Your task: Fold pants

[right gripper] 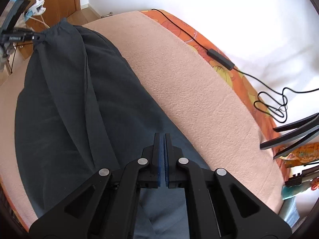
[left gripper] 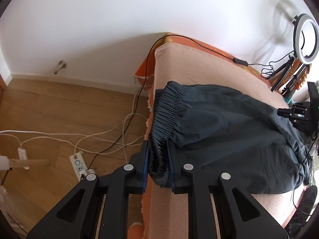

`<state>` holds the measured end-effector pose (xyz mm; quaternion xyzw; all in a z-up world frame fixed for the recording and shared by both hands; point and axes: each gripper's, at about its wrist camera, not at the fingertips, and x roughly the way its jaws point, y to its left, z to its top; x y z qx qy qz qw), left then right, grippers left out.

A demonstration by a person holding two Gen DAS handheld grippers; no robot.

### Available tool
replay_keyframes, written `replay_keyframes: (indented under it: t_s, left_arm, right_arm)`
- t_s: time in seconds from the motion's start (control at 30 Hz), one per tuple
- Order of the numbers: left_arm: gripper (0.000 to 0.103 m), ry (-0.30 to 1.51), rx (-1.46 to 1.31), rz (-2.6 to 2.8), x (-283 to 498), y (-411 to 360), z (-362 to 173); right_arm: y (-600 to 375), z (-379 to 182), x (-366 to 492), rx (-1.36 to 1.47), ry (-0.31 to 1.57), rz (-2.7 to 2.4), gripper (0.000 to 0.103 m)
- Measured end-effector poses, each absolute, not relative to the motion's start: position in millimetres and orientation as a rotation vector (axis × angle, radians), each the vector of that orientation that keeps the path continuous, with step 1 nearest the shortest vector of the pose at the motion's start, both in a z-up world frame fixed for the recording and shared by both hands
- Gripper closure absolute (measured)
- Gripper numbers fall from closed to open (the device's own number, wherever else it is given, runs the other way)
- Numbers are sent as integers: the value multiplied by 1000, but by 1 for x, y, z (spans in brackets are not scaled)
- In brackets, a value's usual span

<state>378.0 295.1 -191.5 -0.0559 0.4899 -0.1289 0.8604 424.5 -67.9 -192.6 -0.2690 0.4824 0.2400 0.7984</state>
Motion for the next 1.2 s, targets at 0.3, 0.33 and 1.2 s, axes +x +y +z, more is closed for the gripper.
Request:
replay_keyframes:
  t_s: [0.3, 0.33, 1.2]
  left_arm:
    - [51, 956, 15, -161, 363, 289, -158]
    - [46, 946, 36, -146, 361, 288, -155]
    - [46, 750, 206, -637, 283, 47, -67]
  right_arm:
    - [-127, -134, 366, -371, 955, 517, 58]
    - [-140, -124, 358, -347, 944, 513, 58]
    - [-412, -137, 86, -118, 1062, 201, 51]
